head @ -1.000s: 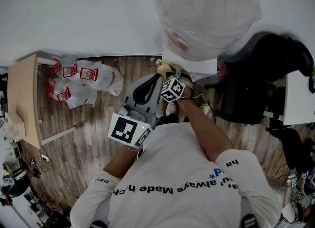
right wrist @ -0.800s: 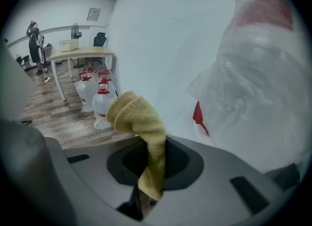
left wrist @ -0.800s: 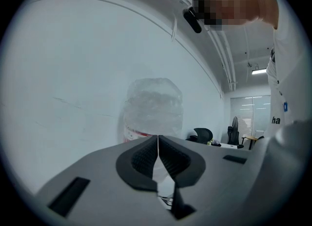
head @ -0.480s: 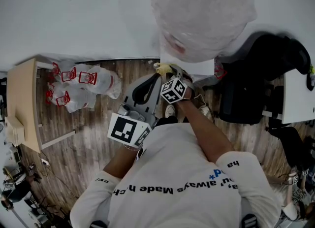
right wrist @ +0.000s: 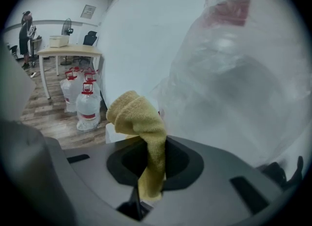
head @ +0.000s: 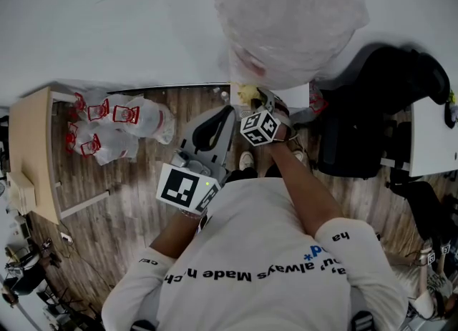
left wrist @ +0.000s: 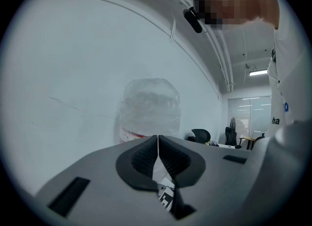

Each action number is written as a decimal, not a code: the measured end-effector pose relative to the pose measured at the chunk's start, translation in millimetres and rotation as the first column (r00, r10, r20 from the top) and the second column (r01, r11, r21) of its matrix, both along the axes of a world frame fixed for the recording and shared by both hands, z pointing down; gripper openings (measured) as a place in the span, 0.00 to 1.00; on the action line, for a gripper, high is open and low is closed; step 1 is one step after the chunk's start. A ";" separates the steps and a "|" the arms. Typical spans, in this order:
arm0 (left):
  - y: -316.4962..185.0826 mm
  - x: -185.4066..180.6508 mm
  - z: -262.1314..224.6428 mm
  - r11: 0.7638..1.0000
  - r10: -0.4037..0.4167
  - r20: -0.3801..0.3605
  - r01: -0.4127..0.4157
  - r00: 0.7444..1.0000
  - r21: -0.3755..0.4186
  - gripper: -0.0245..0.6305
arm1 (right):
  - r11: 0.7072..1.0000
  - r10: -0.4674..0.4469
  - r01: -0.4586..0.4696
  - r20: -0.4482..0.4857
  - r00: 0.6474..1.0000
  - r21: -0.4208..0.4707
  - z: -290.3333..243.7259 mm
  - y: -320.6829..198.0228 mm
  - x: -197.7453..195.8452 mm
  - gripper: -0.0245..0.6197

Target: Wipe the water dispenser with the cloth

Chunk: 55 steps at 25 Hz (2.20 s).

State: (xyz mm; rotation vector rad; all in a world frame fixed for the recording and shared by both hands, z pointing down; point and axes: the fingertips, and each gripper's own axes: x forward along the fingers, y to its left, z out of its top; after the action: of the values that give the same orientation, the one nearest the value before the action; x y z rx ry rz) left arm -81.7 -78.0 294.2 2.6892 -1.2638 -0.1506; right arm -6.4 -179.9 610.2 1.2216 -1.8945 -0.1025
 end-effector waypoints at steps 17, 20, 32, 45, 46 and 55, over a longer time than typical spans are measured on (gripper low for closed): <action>3.3 2.7 2.1 1.000 0.009 0.007 -0.009 1.000 -0.007 0.08 | 0.999 -0.041 0.039 -0.083 0.996 -0.026 33.3 0.9 19.8 0.12; 4.5 3.4 2.3 1.000 0.009 0.007 -0.009 1.000 -0.008 0.08 | 0.999 -0.040 0.038 -0.080 0.996 -0.031 33.6 4.2 20.7 0.12; 5.0 3.6 1.1 1.000 0.014 0.006 -0.013 1.000 -0.005 0.08 | 0.998 -0.056 0.052 -0.087 0.995 -0.043 34.7 17.9 21.3 0.12; 4.8 4.9 1.2 1.000 0.012 0.005 -0.012 1.000 -0.003 0.08 | 0.997 -0.071 0.067 -0.090 0.993 -0.051 35.9 33.0 24.3 0.12; 4.9 5.3 1.6 1.000 0.013 0.005 -0.013 1.000 -0.004 0.08 | 0.996 -0.075 0.071 -0.094 0.993 -0.050 35.9 34.6 24.5 0.12; 0.8 4.5 1.7 1.000 0.013 0.001 -0.013 1.000 -0.001 0.08 | 0.994 -0.077 0.071 -0.072 0.994 -0.083 33.4 45.6 26.8 0.13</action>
State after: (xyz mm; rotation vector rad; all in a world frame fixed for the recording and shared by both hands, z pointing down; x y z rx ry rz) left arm -77.2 -77.2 295.9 2.6967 -1.2461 -0.1476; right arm 20.4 -134.3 643.6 1.0793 -1.8603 -0.1092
